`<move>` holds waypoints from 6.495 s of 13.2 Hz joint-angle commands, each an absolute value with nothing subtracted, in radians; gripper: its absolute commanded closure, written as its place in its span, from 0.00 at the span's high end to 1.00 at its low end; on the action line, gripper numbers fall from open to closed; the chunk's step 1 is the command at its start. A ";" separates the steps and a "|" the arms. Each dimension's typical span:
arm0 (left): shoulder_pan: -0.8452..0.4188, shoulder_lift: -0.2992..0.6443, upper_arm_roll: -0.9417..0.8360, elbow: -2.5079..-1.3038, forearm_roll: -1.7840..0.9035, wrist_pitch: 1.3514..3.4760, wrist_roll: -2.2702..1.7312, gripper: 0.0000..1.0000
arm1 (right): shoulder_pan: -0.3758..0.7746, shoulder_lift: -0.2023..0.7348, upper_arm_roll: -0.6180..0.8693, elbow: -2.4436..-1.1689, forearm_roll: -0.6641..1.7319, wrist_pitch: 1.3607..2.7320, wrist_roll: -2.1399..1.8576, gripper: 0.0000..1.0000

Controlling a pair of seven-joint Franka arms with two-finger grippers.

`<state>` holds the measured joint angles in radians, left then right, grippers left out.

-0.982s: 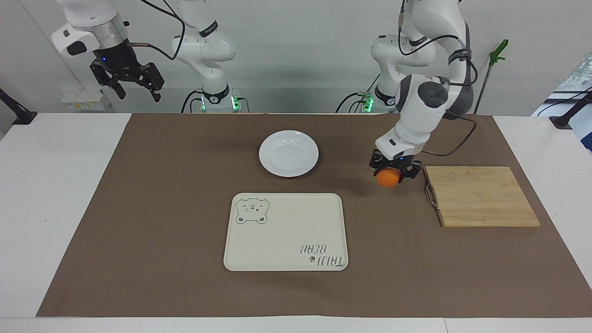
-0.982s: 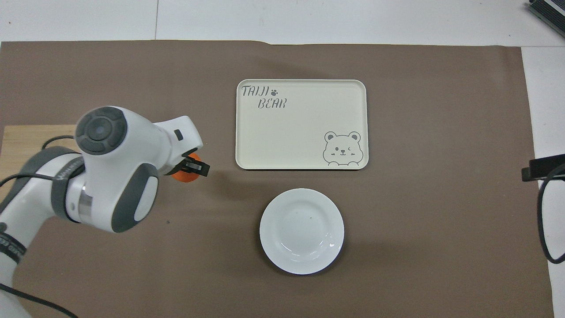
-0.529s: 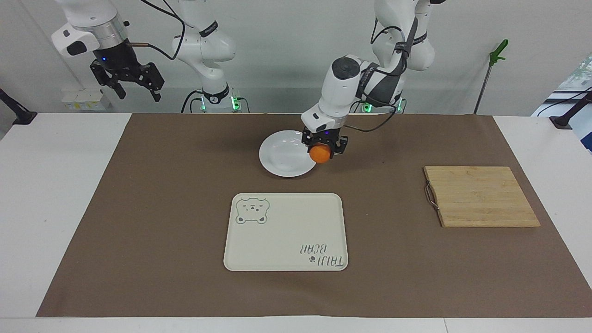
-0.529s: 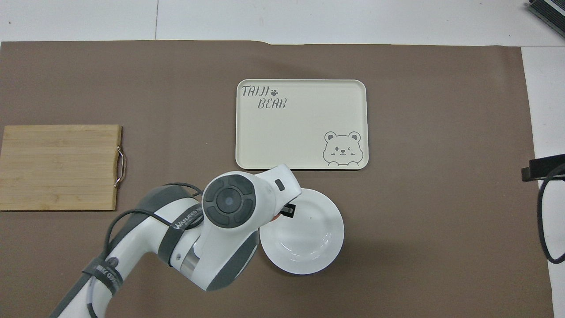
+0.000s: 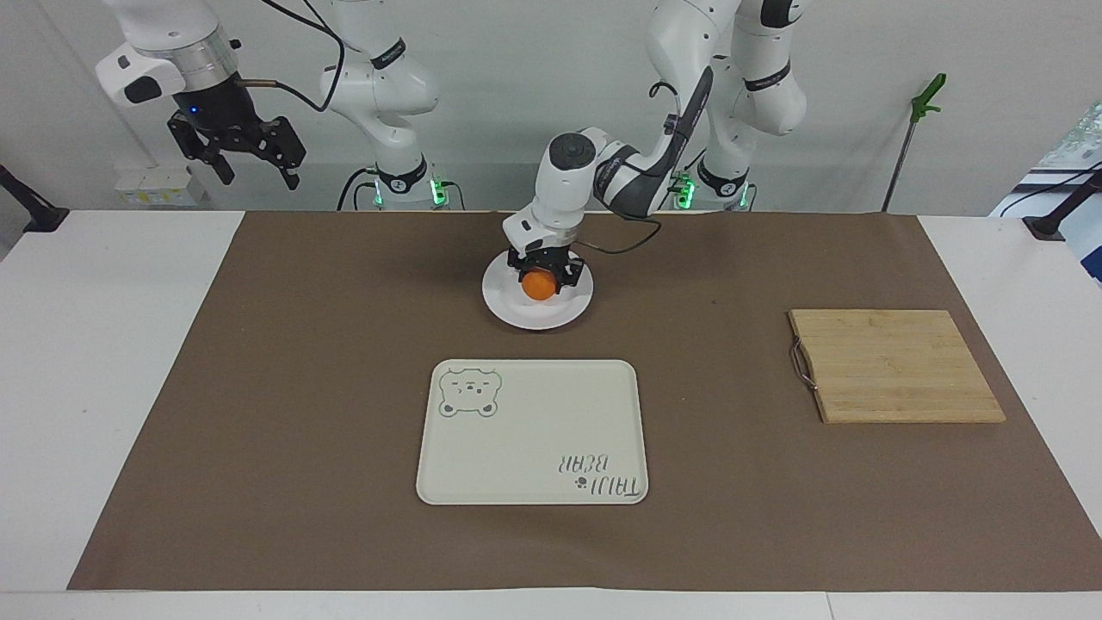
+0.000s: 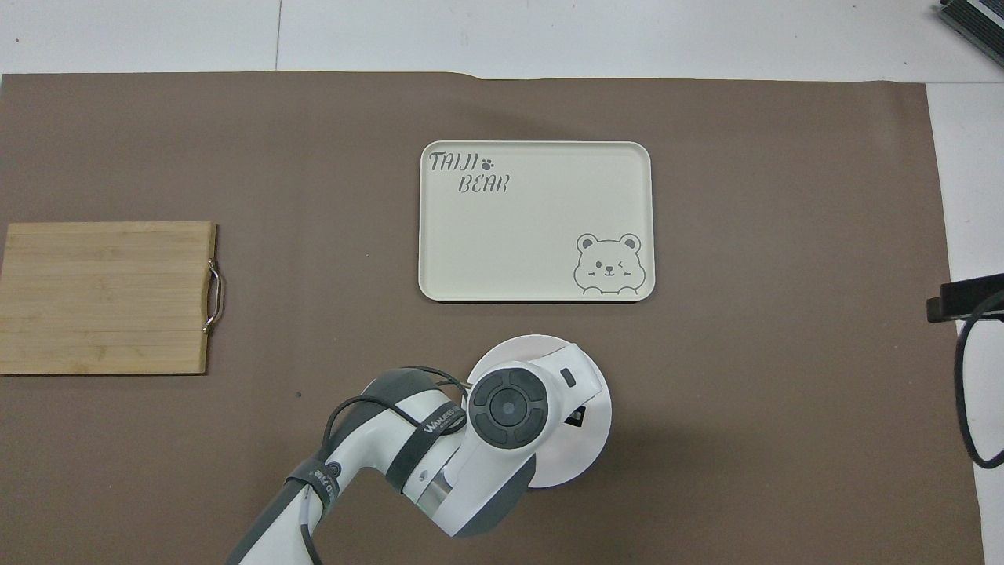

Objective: Place orange and plate with both arms

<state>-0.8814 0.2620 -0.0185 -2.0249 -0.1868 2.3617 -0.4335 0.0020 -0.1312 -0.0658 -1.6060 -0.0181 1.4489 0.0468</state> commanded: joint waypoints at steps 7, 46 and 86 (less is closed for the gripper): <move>-0.810 0.117 0.017 -2.005 -0.192 2.192 -0.462 1.00 | -0.006 -0.120 -0.061 -1.588 -0.009 1.447 0.040 1.00; -0.002 -0.034 0.023 -1.425 0.011 1.433 0.394 1.00 | -0.003 -0.121 -0.060 -1.589 -0.008 1.437 0.037 1.00; -0.002 -0.034 0.023 -1.425 0.011 1.433 0.394 1.00 | 0.281 0.009 -0.034 -2.517 1.149 2.178 -0.506 1.00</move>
<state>-0.0030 -0.0150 0.0251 -1.4067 0.0023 1.4400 0.3875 0.2783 0.0441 -0.0316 -2.4878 1.1144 2.1917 -0.4801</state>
